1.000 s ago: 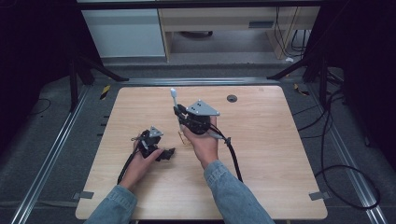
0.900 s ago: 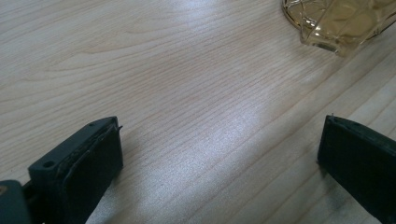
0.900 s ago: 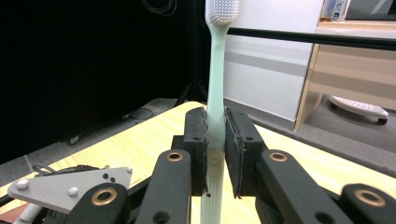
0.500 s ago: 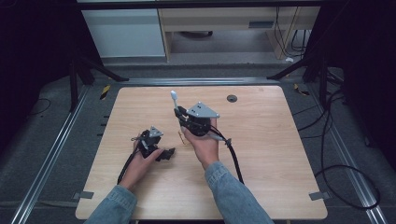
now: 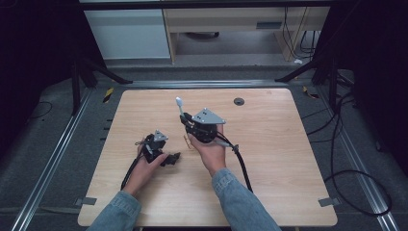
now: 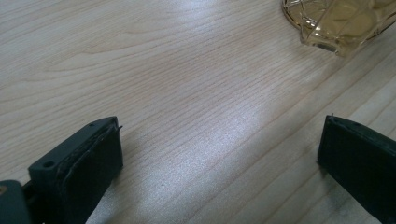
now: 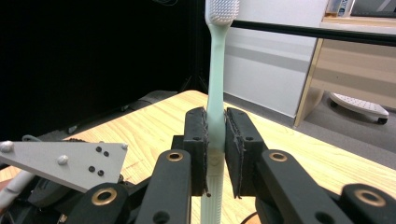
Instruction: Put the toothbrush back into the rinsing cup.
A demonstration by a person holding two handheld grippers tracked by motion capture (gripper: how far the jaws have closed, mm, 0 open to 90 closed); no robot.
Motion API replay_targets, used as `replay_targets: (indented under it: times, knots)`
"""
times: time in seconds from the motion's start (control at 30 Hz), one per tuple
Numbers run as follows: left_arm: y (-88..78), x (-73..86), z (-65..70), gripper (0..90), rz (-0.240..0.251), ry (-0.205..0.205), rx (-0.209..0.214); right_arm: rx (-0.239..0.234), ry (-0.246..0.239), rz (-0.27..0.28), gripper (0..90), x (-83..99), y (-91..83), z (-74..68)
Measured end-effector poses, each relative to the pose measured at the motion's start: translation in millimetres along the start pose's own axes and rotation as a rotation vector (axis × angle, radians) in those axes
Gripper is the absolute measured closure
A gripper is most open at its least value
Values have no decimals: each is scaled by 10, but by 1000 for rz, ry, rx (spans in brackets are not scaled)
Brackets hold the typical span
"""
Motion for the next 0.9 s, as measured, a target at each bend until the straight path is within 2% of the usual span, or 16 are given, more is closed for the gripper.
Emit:
replay_targets:
  times: [0.9]
  knots:
    - [0, 0, 0, 0, 0, 0, 0, -22, 14, -7, 793, 224, -19, 27]
Point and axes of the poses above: each handheld gripper's, and its own axes: y roughly forward along the jaws, x roughly out of its underside, z roughly to its right, the point moved 3 cm from there along y, roughly forward along the jaws, and after that the axes turned 8 degrees about z, right-handed, at the moved point
